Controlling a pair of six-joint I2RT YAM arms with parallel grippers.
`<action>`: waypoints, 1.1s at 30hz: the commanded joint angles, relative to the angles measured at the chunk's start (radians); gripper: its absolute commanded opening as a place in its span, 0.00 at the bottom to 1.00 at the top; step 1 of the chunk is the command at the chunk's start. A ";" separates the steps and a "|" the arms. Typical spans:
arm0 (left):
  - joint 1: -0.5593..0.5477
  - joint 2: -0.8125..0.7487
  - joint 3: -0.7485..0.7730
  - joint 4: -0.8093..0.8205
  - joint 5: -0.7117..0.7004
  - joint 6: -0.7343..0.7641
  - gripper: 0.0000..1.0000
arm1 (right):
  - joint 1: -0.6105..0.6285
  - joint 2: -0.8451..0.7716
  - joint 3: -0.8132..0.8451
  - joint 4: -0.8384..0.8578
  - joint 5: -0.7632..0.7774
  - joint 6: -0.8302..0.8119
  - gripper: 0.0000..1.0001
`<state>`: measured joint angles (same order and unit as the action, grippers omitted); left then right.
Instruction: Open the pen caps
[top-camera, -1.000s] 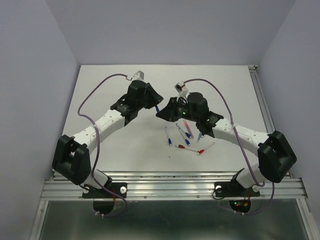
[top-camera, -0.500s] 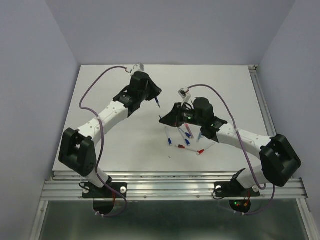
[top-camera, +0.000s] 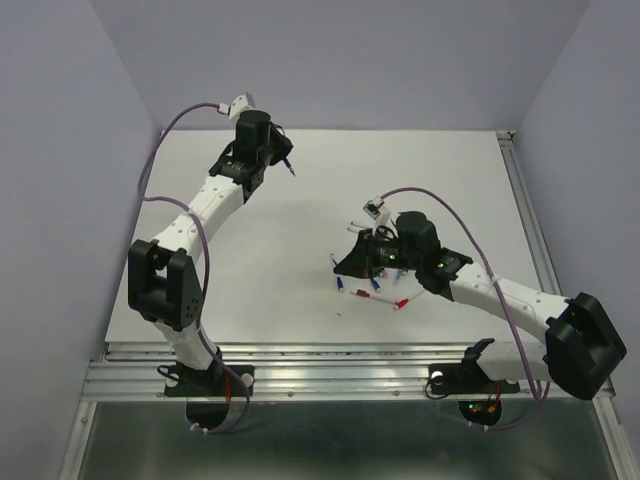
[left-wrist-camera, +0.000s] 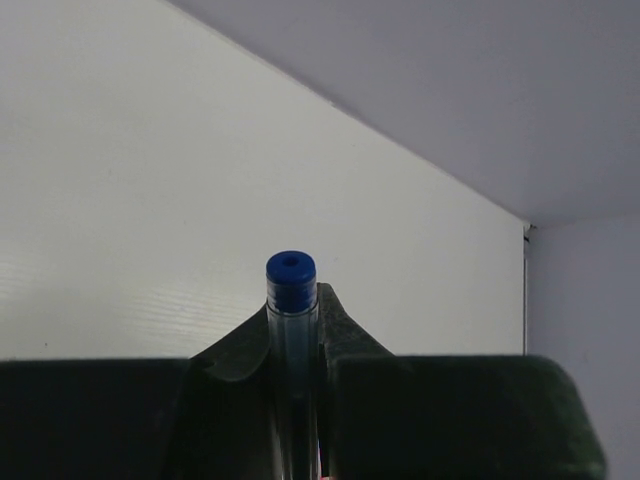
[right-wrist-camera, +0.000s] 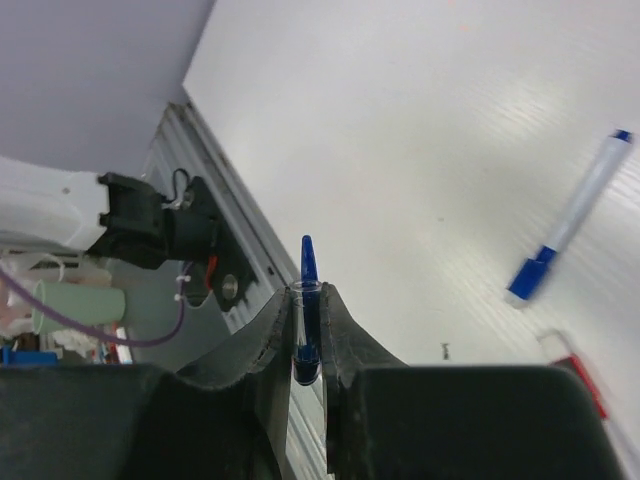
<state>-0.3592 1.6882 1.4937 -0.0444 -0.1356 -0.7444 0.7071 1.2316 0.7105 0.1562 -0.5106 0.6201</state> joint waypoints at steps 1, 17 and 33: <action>-0.004 -0.065 -0.070 -0.034 0.044 0.124 0.00 | -0.130 0.043 0.096 -0.122 0.186 -0.036 0.01; 0.019 0.238 0.046 -0.334 -0.097 0.378 0.17 | -0.601 0.380 0.354 -0.484 0.685 -0.175 0.01; 0.026 0.324 0.085 -0.344 -0.064 0.387 0.16 | -0.623 0.431 0.392 -0.445 0.583 -0.229 0.01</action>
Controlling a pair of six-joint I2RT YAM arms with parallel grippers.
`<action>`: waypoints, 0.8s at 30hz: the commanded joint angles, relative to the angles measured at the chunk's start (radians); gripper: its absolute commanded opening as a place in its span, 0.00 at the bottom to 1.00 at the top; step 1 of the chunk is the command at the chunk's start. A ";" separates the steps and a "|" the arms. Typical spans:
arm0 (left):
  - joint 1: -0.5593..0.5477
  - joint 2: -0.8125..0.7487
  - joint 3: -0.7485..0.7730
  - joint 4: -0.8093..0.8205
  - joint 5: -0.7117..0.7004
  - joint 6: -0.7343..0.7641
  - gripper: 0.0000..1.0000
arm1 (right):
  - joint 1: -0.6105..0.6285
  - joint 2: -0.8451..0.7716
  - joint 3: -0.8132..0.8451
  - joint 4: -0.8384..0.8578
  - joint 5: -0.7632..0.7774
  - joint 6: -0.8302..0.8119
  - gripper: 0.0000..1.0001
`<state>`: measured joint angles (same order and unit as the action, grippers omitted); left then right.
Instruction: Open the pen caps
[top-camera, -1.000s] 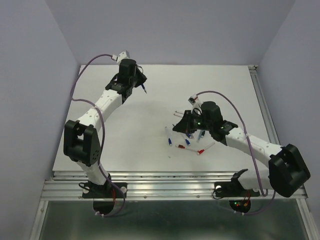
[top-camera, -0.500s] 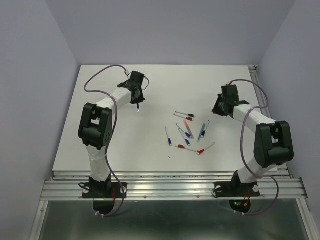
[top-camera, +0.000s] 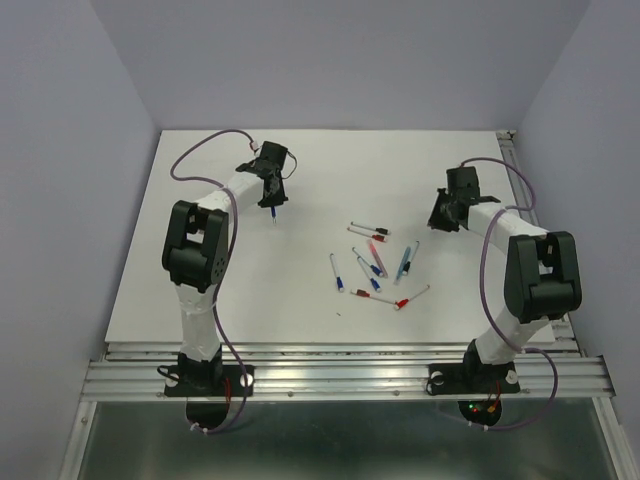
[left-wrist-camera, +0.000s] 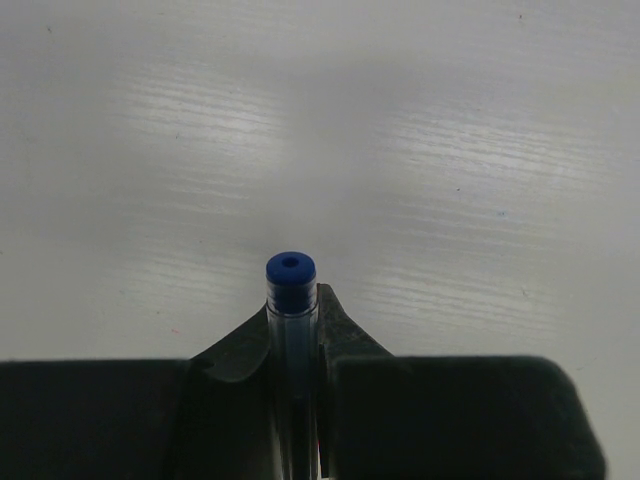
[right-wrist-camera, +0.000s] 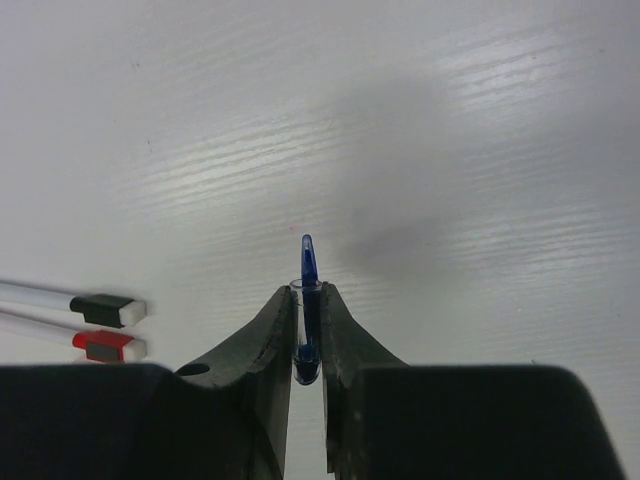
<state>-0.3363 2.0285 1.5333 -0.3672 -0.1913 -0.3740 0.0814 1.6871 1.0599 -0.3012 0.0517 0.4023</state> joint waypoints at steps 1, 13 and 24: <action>0.003 -0.019 0.044 -0.018 -0.001 0.017 0.16 | 0.004 -0.032 0.037 0.011 0.028 -0.002 0.01; 0.005 0.007 0.047 -0.029 -0.005 0.017 0.27 | -0.052 -0.082 -0.063 -0.024 0.149 0.064 0.01; 0.002 0.021 0.025 -0.012 0.047 0.020 0.31 | -0.229 -0.176 -0.202 -0.015 0.077 0.115 0.01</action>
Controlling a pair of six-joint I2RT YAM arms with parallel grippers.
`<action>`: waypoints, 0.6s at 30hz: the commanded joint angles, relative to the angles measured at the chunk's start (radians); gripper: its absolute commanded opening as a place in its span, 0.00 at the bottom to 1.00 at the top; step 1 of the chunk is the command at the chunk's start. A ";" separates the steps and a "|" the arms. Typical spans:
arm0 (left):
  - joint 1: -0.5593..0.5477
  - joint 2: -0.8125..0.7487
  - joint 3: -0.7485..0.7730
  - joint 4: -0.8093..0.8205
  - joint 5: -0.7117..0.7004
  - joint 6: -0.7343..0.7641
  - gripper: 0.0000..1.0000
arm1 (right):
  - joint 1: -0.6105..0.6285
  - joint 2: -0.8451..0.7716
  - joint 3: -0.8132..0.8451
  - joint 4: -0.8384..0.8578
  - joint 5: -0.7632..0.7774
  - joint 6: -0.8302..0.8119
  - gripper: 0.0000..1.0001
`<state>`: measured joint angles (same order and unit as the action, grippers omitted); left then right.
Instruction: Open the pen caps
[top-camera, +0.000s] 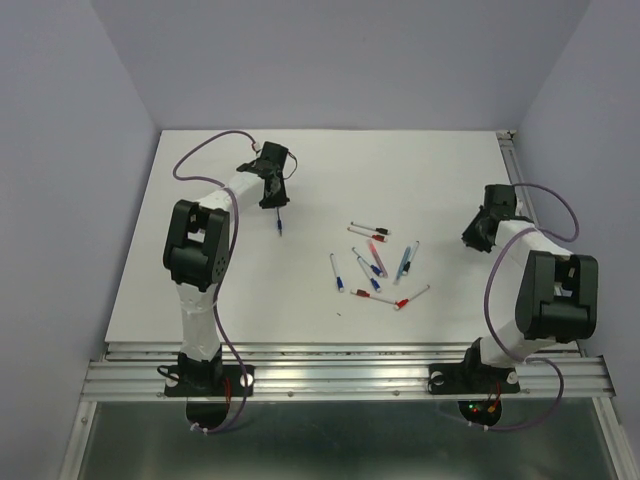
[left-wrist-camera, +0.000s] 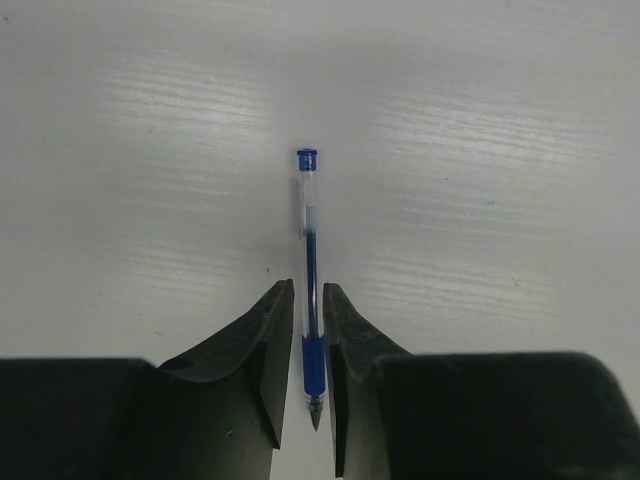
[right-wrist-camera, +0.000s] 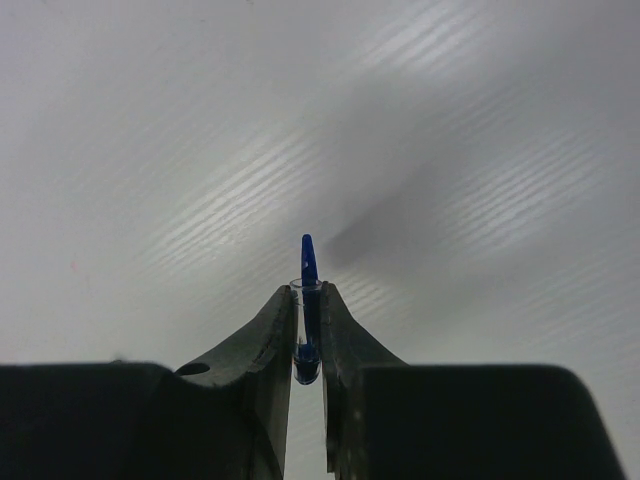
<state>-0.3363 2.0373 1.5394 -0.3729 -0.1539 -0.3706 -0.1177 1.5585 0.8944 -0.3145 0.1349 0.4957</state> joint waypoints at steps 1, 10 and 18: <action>0.002 0.009 0.016 -0.006 0.010 0.015 0.34 | -0.037 -0.058 -0.046 -0.001 -0.008 0.023 0.01; 0.002 0.008 0.001 0.000 0.017 0.019 0.47 | -0.099 -0.094 -0.100 -0.017 0.038 0.049 0.04; 0.002 0.008 -0.012 0.012 0.031 0.027 0.50 | -0.112 -0.072 -0.144 -0.003 0.002 0.075 0.08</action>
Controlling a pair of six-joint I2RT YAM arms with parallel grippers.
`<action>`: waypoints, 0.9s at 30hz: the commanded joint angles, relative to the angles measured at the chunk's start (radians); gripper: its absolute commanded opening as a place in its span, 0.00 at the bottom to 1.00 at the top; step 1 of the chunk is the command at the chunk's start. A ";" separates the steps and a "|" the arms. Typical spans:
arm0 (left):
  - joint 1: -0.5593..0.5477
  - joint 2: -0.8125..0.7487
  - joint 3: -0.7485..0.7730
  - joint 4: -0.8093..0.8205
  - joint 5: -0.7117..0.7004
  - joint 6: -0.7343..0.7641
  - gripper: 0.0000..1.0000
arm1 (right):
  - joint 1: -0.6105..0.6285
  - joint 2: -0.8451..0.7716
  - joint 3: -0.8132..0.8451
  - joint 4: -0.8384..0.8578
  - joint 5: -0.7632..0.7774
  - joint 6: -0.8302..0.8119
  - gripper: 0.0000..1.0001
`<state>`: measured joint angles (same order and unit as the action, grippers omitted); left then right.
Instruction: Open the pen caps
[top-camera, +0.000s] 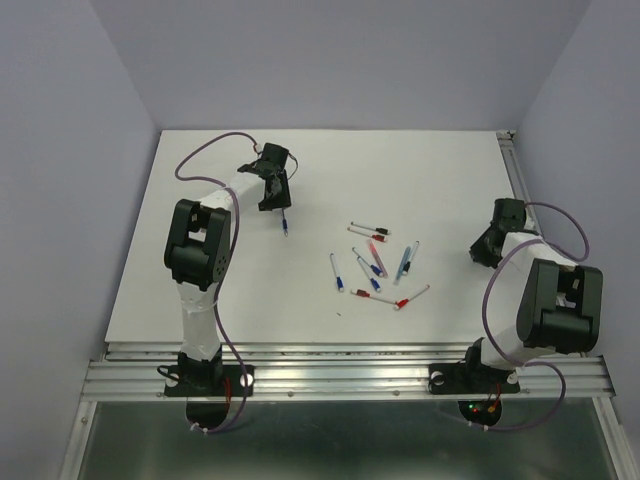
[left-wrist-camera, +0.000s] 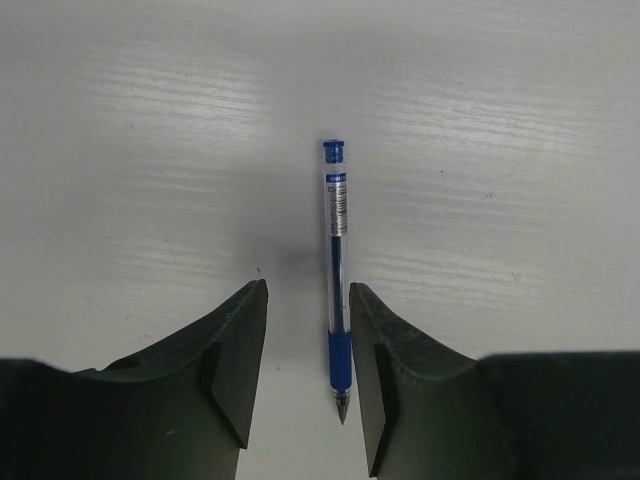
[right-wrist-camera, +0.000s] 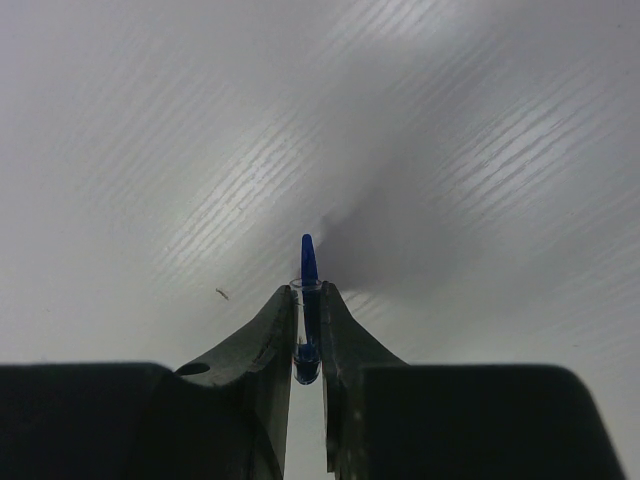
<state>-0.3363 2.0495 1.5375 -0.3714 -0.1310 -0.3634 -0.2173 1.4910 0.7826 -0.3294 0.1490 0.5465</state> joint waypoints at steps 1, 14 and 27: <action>0.002 -0.003 -0.011 0.011 0.013 0.021 0.50 | -0.013 0.006 -0.037 0.015 -0.020 0.027 0.09; 0.002 -0.015 -0.050 0.034 0.034 0.015 0.52 | -0.014 0.014 -0.036 -0.017 -0.006 0.056 0.35; -0.007 -0.182 -0.120 0.080 0.097 -0.015 0.73 | -0.014 -0.099 -0.014 -0.030 -0.040 0.038 0.71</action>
<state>-0.3367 2.0285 1.4483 -0.3279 -0.0669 -0.3645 -0.2234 1.4643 0.7570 -0.3420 0.1196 0.5983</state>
